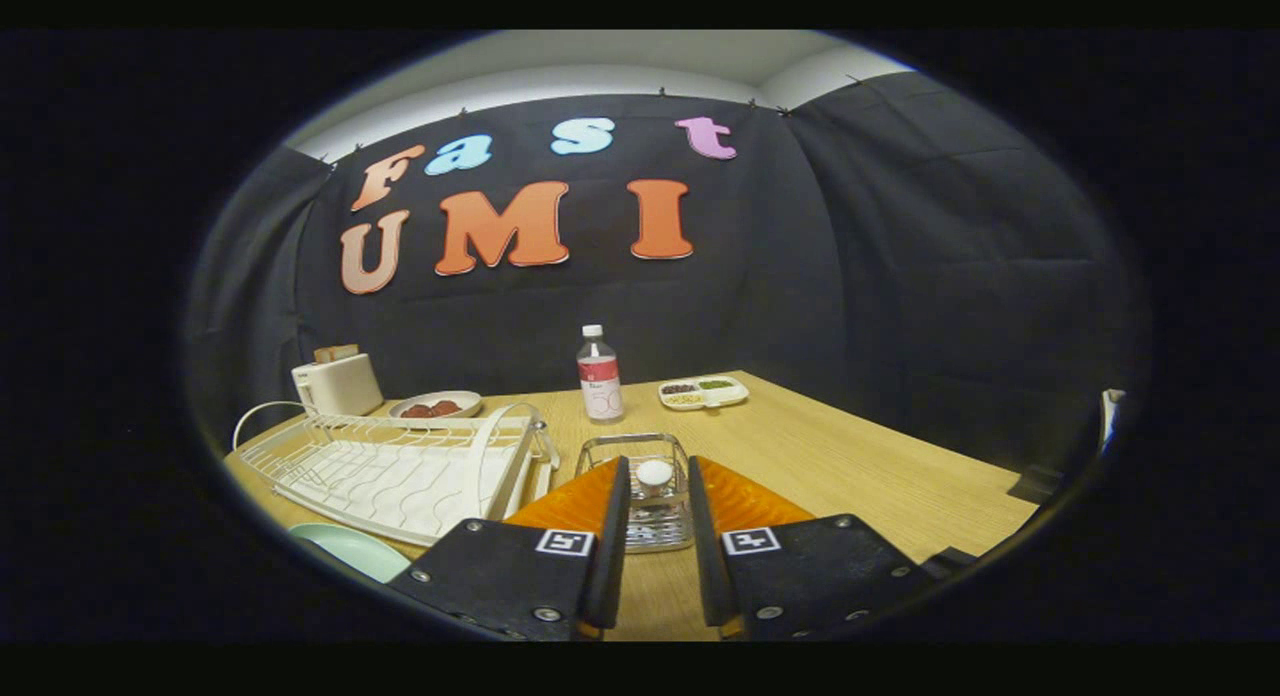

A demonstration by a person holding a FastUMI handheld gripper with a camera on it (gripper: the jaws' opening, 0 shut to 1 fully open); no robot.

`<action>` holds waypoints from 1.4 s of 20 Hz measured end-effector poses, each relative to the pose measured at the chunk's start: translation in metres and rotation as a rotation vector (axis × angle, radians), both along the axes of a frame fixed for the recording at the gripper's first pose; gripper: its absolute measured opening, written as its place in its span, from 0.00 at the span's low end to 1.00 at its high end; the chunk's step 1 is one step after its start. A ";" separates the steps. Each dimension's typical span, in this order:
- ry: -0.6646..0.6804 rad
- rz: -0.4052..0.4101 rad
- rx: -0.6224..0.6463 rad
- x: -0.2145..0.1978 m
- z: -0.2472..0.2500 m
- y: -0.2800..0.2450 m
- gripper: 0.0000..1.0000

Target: Take the plate from the dish rack, then take the spoon from the basket and place it into the plate.

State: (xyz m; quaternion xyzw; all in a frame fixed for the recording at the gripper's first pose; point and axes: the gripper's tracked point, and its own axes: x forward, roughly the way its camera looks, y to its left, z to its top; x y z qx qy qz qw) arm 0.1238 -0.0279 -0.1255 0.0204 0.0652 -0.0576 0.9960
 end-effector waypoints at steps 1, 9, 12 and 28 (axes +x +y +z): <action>-0.001 0.003 0.014 0.002 0.000 0.001 0.22; -0.016 0.034 -0.007 -0.002 0.014 0.010 0.08; -0.040 0.034 -0.032 -0.006 0.031 0.011 0.08; -0.145 0.067 -0.062 -0.093 0.108 0.039 0.08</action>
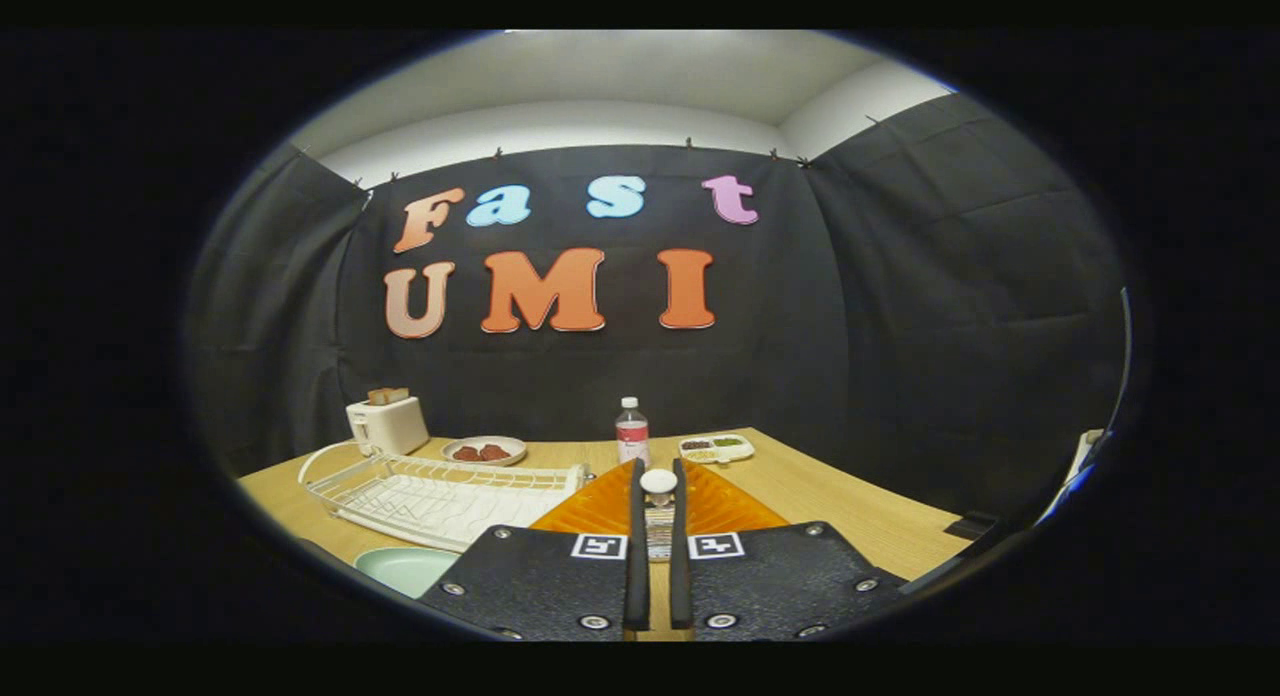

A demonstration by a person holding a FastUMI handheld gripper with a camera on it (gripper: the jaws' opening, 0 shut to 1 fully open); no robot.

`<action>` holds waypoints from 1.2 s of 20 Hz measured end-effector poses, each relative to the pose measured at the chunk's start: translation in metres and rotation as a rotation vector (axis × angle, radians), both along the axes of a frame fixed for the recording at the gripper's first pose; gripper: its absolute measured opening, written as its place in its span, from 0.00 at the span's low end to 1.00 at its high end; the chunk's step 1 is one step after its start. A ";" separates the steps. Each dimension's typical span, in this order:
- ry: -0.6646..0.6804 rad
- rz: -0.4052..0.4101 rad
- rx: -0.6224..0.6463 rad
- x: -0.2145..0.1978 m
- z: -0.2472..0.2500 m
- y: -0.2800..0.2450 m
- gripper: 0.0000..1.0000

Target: Take the plate from the dish rack, then take the spoon from the basket and place it into the plate.

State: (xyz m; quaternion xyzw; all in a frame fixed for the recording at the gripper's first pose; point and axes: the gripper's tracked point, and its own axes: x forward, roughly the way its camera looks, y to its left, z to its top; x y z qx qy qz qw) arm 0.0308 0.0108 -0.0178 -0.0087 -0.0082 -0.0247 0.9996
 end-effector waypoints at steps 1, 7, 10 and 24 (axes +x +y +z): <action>-0.004 0.010 0.001 -0.007 0.002 0.006 0.08; 0.003 0.087 0.015 -0.047 -0.003 0.046 0.08; 0.008 0.132 0.018 -0.061 -0.009 0.069 0.08; 0.100 0.340 0.044 -0.072 -0.090 0.175 0.08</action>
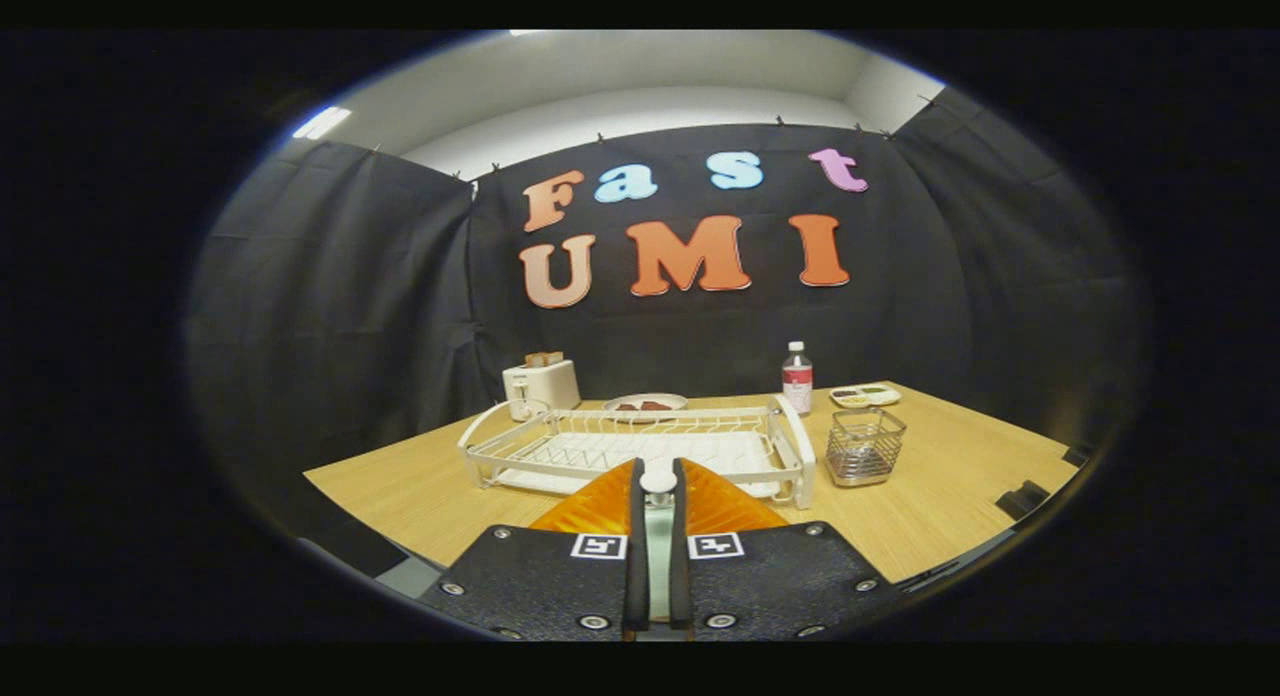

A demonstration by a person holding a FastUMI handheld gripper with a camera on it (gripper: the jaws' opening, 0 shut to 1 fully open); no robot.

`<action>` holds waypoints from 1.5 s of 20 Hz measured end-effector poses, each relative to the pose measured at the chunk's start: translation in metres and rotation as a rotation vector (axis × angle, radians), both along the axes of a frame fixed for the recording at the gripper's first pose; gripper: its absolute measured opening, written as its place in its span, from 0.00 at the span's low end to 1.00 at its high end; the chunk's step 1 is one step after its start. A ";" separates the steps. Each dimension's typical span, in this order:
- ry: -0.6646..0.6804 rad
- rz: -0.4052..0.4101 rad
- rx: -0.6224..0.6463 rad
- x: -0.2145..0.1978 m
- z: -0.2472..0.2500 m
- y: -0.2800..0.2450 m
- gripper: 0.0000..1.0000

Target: Take the plate from the dish rack, then take the spoon from the basket and place it into the plate.

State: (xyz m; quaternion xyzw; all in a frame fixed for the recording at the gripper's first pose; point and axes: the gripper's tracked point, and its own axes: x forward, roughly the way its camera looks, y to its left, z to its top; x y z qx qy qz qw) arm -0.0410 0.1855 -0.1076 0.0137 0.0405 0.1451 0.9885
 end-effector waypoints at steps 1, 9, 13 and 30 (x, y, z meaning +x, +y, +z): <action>0.002 0.010 0.000 0.002 -0.004 0.006 0.08; 0.017 0.063 -0.053 0.009 -0.033 0.024 0.08; 0.037 0.059 -0.065 0.014 -0.041 0.022 0.12; 0.077 -0.088 -0.063 0.038 -0.005 -0.083 0.98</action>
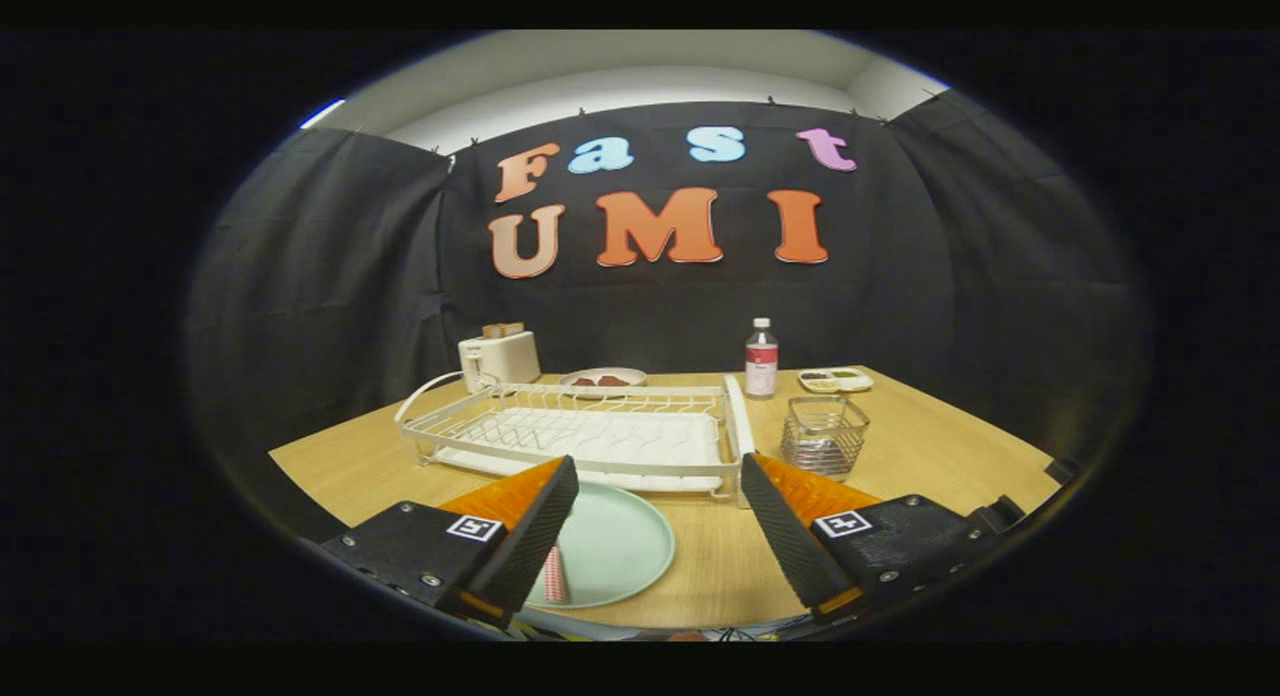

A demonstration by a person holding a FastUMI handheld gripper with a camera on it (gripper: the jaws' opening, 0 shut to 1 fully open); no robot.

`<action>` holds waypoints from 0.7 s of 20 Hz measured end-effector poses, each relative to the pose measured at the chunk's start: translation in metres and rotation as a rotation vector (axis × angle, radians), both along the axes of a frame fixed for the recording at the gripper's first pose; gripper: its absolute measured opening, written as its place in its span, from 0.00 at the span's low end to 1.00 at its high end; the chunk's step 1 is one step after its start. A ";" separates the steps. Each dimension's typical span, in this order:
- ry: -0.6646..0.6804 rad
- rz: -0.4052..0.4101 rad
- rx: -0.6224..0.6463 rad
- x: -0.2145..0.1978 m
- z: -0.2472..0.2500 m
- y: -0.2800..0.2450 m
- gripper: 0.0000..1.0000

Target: Take the plate from the dish rack, then take the spoon from the basket and place it into the plate.

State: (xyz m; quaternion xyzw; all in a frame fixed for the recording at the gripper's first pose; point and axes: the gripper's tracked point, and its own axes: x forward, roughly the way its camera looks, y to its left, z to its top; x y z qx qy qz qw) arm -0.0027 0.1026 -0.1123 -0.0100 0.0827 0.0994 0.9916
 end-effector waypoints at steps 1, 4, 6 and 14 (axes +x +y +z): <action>-0.010 -0.014 0.000 0.002 0.008 -0.012 0.98; -0.028 -0.078 -0.026 0.007 0.023 -0.054 0.97; -0.030 -0.115 -0.035 0.008 0.031 -0.078 0.97; -0.082 -0.211 -0.043 0.013 0.060 -0.125 0.97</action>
